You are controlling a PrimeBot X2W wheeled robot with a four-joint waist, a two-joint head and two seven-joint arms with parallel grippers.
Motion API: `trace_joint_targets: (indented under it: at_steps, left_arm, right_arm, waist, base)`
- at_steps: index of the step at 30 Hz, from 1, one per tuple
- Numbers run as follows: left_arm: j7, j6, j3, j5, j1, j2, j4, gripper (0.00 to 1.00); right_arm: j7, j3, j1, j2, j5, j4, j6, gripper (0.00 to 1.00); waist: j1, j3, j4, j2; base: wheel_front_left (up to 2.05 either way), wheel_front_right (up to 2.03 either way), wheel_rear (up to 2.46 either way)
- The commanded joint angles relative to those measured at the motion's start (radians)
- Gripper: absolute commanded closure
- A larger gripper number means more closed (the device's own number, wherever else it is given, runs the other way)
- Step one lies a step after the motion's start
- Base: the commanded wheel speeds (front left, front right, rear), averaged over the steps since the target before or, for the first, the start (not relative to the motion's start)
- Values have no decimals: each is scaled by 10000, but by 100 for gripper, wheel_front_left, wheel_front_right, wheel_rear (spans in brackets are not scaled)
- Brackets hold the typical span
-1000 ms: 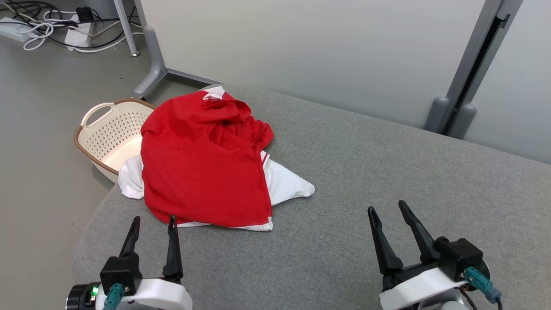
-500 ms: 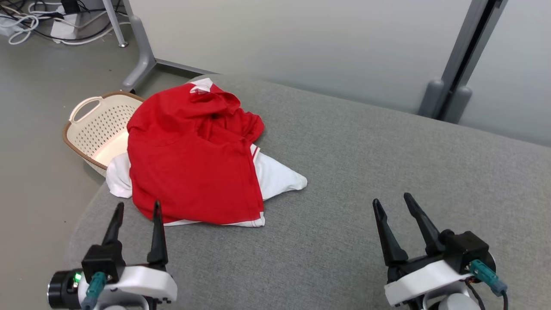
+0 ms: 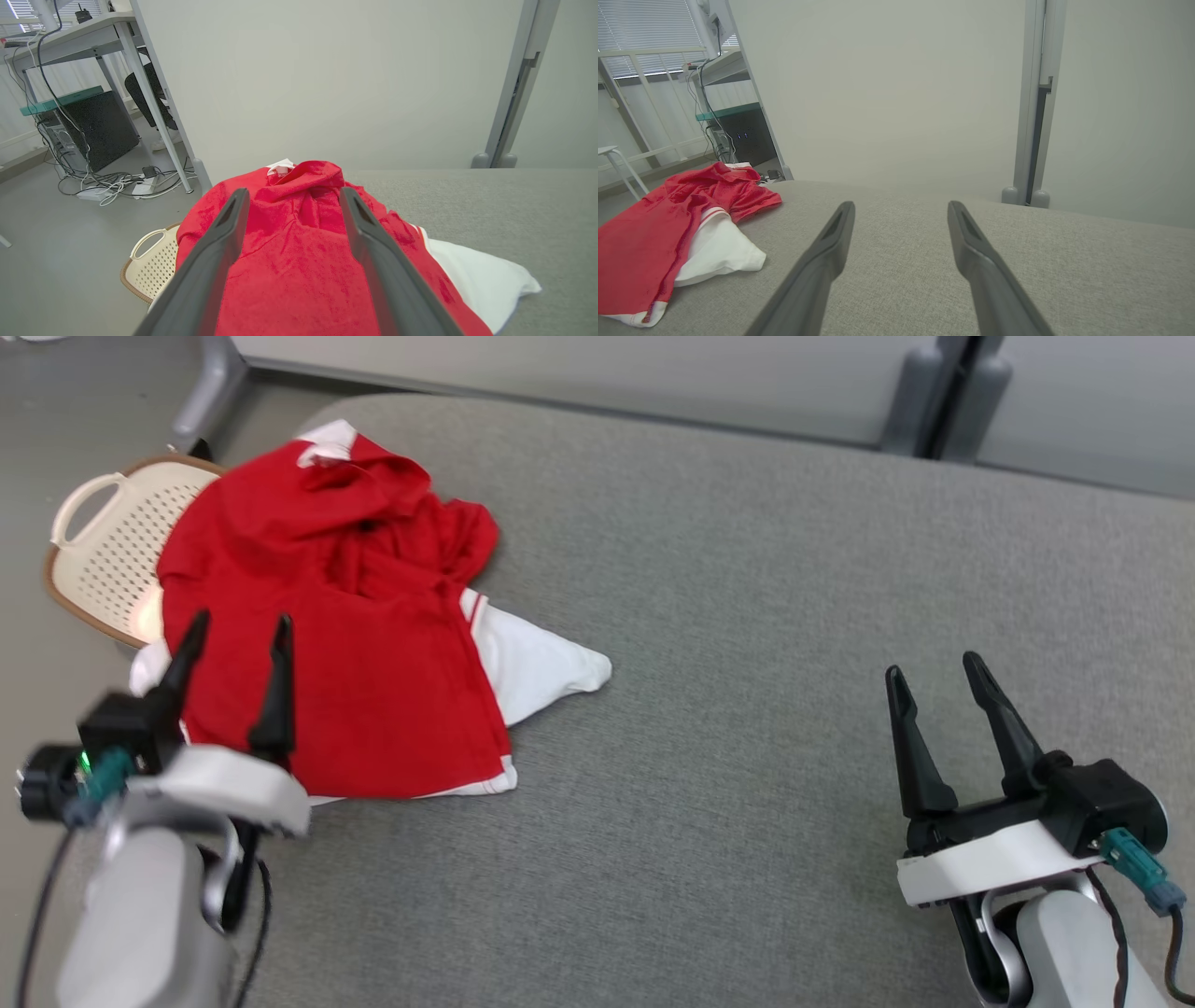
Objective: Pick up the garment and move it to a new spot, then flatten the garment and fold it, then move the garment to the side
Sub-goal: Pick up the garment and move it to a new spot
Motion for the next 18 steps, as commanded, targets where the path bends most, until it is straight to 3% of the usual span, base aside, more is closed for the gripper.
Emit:
trace_joint_targets:
  at_steps: [1, 10, 18]
  left_arm:
    - [211, -88, -19, -106, -661, 290, 228, 0]
    - [2961, -330, -652, -992, -3361, 1877, 1890, 0]
    - [4649, -324, -2107, -2506, -4801, 3286, 2413, 0]
  right_arm:
    - [-18, -39, -169, -63, -80, -75, 1, 0]
    - [-18, -102, -718, -32, -448, -366, 1, 0]
    - [-16, -156, -879, 109, -591, -443, 1, 0]
  waist:
    - [0, 719, -520, 0]
    - [0, 1866, -1385, 0]
    - [0, 2499, -2093, 0]
  base:
    - [0, 0, 0]
    - [0, 0, 0]
    - [0, 0, 0]
